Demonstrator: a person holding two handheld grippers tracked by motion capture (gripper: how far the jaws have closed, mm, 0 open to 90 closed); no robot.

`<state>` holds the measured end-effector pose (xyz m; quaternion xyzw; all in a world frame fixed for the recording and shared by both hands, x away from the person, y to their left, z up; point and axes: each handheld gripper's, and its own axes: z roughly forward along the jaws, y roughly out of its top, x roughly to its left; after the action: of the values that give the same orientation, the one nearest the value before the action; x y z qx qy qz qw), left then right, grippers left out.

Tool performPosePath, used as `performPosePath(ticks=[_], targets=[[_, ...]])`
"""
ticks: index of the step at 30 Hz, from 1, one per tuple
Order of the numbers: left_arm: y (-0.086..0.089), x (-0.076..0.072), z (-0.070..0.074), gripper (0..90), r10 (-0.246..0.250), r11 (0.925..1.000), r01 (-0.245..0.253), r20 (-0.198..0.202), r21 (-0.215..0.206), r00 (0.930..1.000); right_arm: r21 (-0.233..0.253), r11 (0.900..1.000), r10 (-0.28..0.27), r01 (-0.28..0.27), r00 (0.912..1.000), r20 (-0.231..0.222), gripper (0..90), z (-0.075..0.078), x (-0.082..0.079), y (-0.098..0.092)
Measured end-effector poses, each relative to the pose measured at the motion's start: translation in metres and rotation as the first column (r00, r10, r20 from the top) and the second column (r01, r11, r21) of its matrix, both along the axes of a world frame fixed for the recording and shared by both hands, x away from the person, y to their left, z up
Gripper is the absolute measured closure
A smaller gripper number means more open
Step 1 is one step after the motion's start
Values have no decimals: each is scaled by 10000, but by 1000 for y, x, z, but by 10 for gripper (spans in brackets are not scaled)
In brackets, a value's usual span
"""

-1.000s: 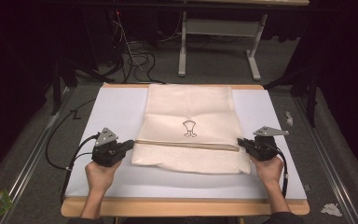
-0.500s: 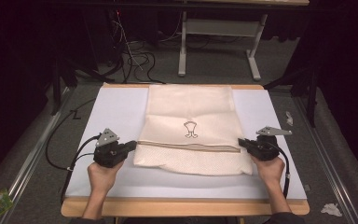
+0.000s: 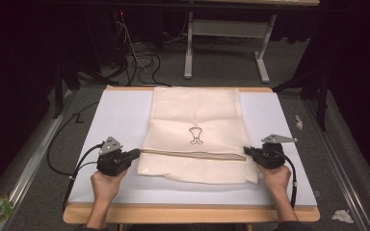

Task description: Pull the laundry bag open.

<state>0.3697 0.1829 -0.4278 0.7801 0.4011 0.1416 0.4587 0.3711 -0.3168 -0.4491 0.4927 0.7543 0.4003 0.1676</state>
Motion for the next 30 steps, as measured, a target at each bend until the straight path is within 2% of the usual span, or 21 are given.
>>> performPosePath(ticks=[5, 8, 12, 17, 19, 23, 26, 30], targets=[[1, 0, -8, 869, 28, 9999, -26, -190, 133, 9998, -95, 10000, -12, 11, 10000, -82, 868, -4, 1, 3], [0, -1, -12, 868, 35, 9994, -28, -203, 351, 9998, -101, 9999, -61, 59, 9999, -150, 867, -6, 1, 4], [-1, -1, -15, 868, 73, 9994, -64, -256, 341, 9996, -261, 9996, 38, -48, 9994, -347, 865, -10, 3, 5], [-2, -1, -18, 868, 95, 9989, -76, -404, 473, 9991, -206, 9998, -12, 2, 9990, -443, 857, -12, 2, 4], [-1, -1, -19, 867, 101, 9988, -78, -467, 490, 9989, -195, 9998, -18, 8, 9988, -483, 844, -16, 1, 4], [-3, -1, -24, 863, 70, 9968, -27, -547, 793, 9985, -323, 9995, 13, -37, 9974, -727, 808, -21, 3, 5], [-3, -1, -26, 863, 95, 9964, -38, -674, 849, 9977, -345, 9994, -21, -4, 9974, -718, 789, -21, 2, 5], [-4, 0, -25, 863, 46, 9963, 5, -591, 858, 9982, -628, 9980, -35, -7, 9978, -663, 722, -19, 2, 6]])
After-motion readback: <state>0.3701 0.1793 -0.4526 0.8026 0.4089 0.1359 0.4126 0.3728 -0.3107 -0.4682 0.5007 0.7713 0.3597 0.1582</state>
